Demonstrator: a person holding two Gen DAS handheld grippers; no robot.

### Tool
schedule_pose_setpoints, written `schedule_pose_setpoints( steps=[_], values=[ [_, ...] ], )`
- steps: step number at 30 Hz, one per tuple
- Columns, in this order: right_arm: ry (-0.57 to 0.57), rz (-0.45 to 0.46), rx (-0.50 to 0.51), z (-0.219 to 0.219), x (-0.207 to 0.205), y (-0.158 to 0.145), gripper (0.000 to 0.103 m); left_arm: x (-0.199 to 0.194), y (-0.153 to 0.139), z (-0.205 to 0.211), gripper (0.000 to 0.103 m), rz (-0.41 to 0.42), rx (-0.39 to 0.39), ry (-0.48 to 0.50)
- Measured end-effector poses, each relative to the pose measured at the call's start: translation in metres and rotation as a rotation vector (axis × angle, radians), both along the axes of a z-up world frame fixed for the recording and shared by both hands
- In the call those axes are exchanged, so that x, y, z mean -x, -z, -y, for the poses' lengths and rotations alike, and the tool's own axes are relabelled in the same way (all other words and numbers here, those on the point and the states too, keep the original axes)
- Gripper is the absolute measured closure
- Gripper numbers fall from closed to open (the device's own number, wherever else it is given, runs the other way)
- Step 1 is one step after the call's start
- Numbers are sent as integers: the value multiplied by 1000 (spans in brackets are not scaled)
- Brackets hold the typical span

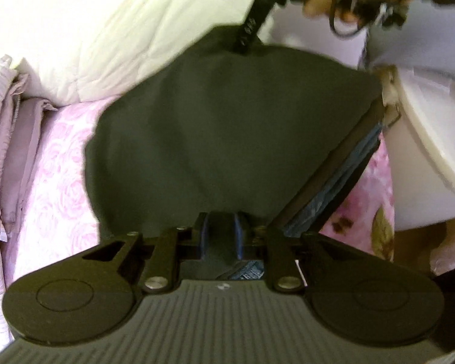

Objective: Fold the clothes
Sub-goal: 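Lower the shirt onto the clothes stack with both grippers and smooth it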

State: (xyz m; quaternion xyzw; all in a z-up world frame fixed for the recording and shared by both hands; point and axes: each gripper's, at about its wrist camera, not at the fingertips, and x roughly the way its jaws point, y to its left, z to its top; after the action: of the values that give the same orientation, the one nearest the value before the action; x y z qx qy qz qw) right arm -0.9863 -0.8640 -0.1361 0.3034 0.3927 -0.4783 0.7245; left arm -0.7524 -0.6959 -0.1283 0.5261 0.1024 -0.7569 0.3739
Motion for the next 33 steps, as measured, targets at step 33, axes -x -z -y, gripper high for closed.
schedule_pose_setpoints(
  steps=[33],
  values=[
    [-199,120,48,-147,-68,-22,75,-17,28,38,86,-116,-128,-159]
  ],
)
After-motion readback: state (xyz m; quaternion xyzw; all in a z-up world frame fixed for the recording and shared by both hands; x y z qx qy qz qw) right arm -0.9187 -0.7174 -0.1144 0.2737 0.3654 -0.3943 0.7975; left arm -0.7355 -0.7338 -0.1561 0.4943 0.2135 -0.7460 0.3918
